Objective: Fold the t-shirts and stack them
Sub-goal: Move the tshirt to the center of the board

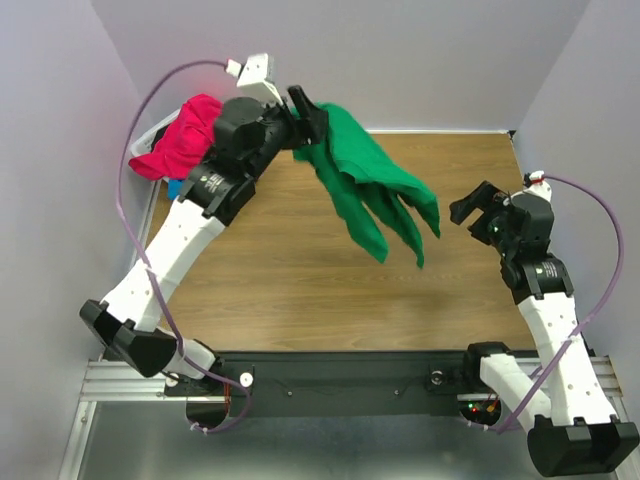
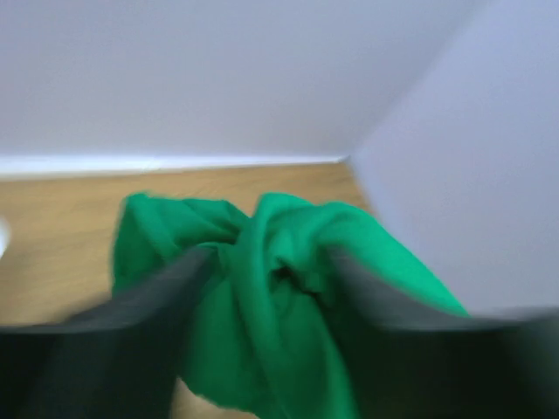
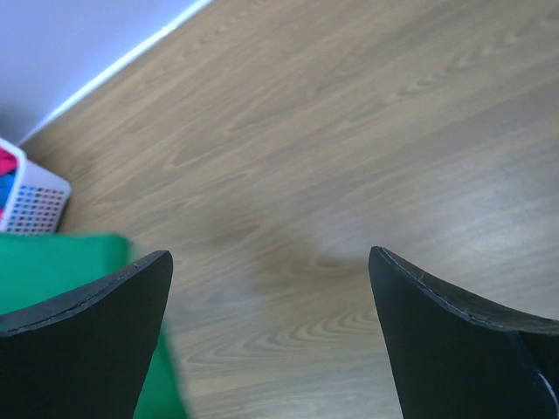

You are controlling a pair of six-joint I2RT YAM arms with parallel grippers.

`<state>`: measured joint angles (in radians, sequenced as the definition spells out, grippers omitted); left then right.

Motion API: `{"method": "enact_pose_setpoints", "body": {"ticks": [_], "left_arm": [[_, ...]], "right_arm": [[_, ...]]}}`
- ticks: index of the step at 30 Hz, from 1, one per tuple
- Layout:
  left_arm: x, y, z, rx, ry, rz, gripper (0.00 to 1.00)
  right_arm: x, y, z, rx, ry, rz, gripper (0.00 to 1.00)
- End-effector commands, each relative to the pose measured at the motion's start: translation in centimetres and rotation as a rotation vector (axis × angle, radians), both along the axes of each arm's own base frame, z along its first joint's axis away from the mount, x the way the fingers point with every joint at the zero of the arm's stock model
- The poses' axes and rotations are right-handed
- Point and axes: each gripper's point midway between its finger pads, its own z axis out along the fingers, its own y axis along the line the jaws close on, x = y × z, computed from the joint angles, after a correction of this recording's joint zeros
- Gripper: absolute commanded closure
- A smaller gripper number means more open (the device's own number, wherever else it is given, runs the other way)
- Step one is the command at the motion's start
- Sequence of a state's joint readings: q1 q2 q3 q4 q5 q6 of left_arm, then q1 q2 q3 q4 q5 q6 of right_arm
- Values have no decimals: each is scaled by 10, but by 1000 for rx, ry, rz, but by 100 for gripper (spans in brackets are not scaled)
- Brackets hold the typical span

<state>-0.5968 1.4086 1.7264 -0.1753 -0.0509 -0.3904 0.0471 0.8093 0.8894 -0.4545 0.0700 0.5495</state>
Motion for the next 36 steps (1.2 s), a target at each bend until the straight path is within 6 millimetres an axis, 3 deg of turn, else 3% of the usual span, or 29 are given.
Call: {"method": "enact_pose_setpoints", "body": {"ticks": [1,3,5,6,8,11,12,14,15,16,19,21,24,25,30,36], "left_arm": [[44,60,-108,82,261,377,2],[37,66,-162,176,378,383,2],[28,69,-186,183,422,385,2],[20,72,-212,203,465,386,2],[4,73,-209,135,453,354,2],[-26,74,-229,68,472,297,1],[-41,81,-251,71,505,299,1],[-57,83,-275,60,559,285,1],[-72,83,-303,75,619,274,1],[-81,83,-312,70,645,262,2],[-108,93,-355,104,757,288,1],[-126,102,-383,126,839,318,2],[-138,109,-402,122,896,348,2],[-139,111,-406,115,907,369,2],[-149,114,-428,122,957,382,2],[-142,114,-451,177,988,407,5]], "right_arm": [[-9,-15,2,-59,63,-59,0],[-13,-15,-7,-68,103,-51,0],[-14,-9,-14,-55,125,-21,0],[-14,-5,-16,-53,131,3,0],[-15,5,-22,-42,150,70,0],[-19,15,-50,-37,241,138,0],[-20,18,-59,-32,268,155,0],[-25,27,-75,-6,312,202,0],[-31,33,-89,1,351,227,0],[-33,38,-94,6,367,243,0],[-54,62,-106,21,424,313,0],[-74,97,-116,-9,462,424,0],[-109,144,-150,-104,584,491,0],[-115,149,-156,-150,594,484,0],[-123,161,-171,-228,624,468,0],[-142,167,-191,-192,676,503,0]]}}
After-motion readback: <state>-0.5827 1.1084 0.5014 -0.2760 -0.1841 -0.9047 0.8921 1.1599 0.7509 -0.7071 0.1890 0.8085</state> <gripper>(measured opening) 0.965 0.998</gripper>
